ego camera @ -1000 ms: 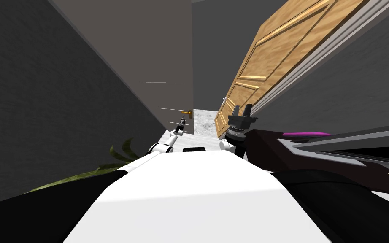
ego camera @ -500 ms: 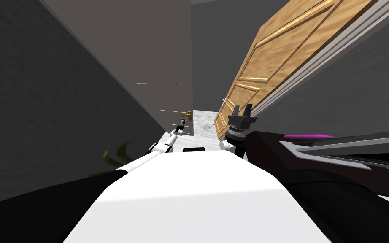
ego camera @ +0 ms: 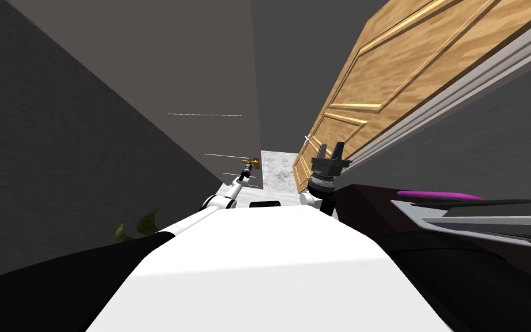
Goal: Push the door open
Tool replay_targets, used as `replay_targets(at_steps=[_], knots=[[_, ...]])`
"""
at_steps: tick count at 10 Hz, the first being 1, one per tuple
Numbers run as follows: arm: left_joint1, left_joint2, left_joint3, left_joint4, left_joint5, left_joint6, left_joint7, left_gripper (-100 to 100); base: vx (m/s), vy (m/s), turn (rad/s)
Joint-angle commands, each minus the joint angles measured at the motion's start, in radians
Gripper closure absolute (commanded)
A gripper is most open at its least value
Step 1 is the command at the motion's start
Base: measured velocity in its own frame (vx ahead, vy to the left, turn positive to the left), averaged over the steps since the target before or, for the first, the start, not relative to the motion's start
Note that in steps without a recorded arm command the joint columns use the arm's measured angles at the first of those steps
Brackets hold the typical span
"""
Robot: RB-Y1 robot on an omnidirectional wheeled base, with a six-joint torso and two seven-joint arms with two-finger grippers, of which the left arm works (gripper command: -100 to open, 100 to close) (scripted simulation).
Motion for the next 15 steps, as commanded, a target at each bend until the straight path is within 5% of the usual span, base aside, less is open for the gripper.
replay_targets(at_steps=[1,2,7,15], knots=[[0.0,0.0,0.0,0.0,0.0,0.0,0.0,-100,0.096,-0.02,0.0],[0.0,0.0,0.0,0.0,0.0,0.0,0.0,100,-0.014,0.003,0.003],[0.0,0.0,0.0,0.0,0.0,0.0,0.0,100,-0.008,0.003,-0.005],[0.002,0.033,0.069,0.01,0.021,-0.003,-0.021,100,0.16,-0.091,0.042]])
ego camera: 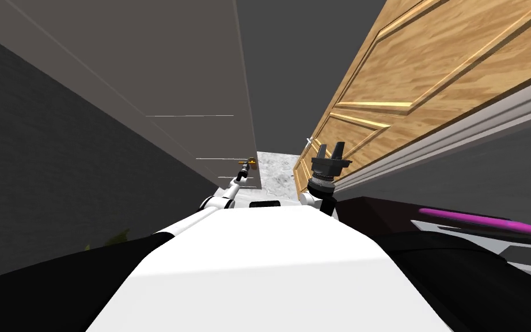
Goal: Push the door open
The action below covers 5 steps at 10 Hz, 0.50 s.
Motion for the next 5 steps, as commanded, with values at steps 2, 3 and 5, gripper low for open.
replay_targets(at_steps=[2,3,5], knots=[[-0.01,0.02,0.039,0.022,0.011,-0.012,-0.012,100,0.205,-0.128,0.085],[-0.009,0.025,0.051,0.024,0.015,-0.013,-0.016,100,0.205,-0.14,0.071],[-0.006,0.034,0.069,0.027,0.021,-0.013,-0.022,100,0.137,-0.104,0.041]])
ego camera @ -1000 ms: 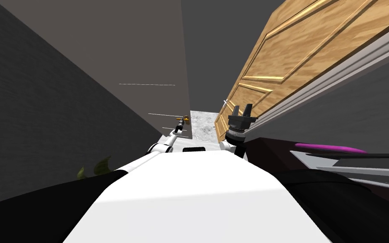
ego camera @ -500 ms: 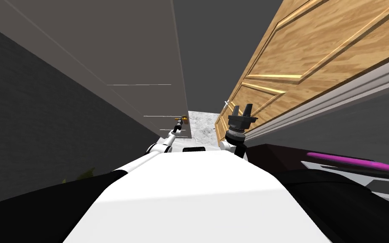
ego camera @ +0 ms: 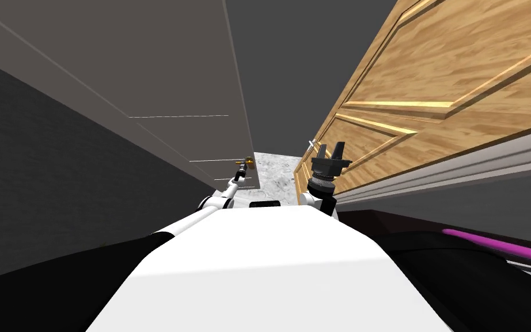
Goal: Push the door open
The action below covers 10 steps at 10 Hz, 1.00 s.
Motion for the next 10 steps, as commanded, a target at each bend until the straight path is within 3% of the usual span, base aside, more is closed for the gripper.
replay_targets(at_steps=[1,10], knots=[[0.003,0.022,0.027,0.006,0.008,-0.004,-0.006,100,0.177,-0.134,0.074],[0.012,0.057,0.104,0.02,0.032,-0.007,-0.029,100,0.135,-0.113,0.062]])
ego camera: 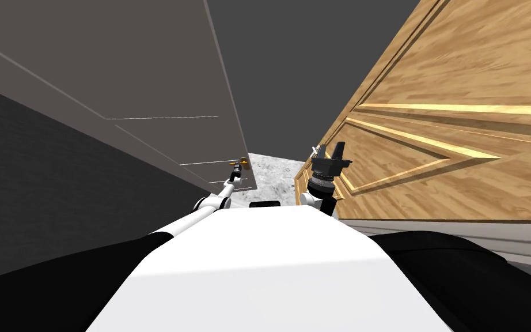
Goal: Push the door open
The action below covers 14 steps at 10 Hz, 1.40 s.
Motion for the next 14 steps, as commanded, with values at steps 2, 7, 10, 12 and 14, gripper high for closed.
replay_targets(at_steps=[2,7,10,12,14], knots=[[0.01,0.02,0.029,-0.016,0.009,0.007,-0.009,100,0.181,-0.106,0.063],[0.015,0.037,0.066,-0.009,0.021,0.005,-0.02,100,0.158,-0.106,0.056],[0.024,0.037,0.071,-0.024,0.022,0.017,-0.023,100,0.062,-0.041,0.024],[0.025,0.046,0.088,-0.018,0.028,0.012,-0.028,100,0.131,-0.041,0.046],[0.027,0.049,0.096,-0.016,0.031,0.011,-0.03,100,0.132,-0.057,0.037]])
